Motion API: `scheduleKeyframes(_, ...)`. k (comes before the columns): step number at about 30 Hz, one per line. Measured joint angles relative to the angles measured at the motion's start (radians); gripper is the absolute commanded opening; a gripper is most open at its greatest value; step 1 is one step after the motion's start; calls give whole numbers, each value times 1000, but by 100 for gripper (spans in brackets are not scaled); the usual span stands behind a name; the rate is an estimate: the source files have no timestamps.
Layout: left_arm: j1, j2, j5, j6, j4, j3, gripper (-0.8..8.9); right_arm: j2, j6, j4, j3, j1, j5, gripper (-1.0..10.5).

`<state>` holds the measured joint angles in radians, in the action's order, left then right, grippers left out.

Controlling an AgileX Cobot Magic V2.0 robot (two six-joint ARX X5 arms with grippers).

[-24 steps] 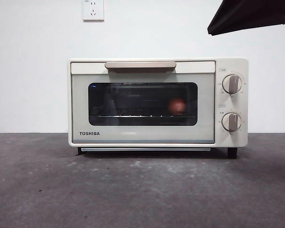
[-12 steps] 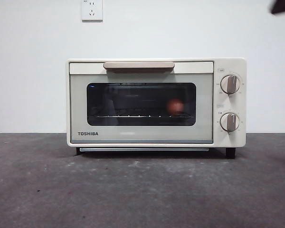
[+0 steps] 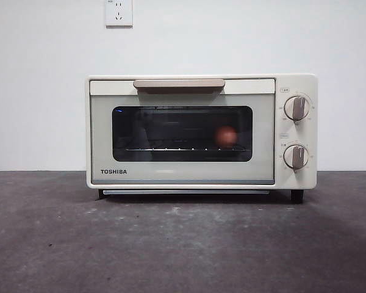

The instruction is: Eggoven

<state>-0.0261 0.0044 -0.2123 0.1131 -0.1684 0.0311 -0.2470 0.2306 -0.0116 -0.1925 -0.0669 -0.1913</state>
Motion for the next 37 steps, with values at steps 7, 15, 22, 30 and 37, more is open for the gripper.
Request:
scheduleKeyframes(7,0,0,0,0,0,0,6,131,-40,-59,126,51,204,4)
scheduleKeyframes(15,0,0,0,0,0,0,6,214,-114,15,177,51,299,4)
scheduleKeyframes(22,0,0,0,0,0,0,6,244,-148,134,177,50,311,4)
scheduleKeyframes(30,0,0,0,0,0,0,6,243,-148,172,177,49,322,4)
scheduleKeyframes(37,0,0,0,0,0,0,6,243,-148,172,177,49,322,4)
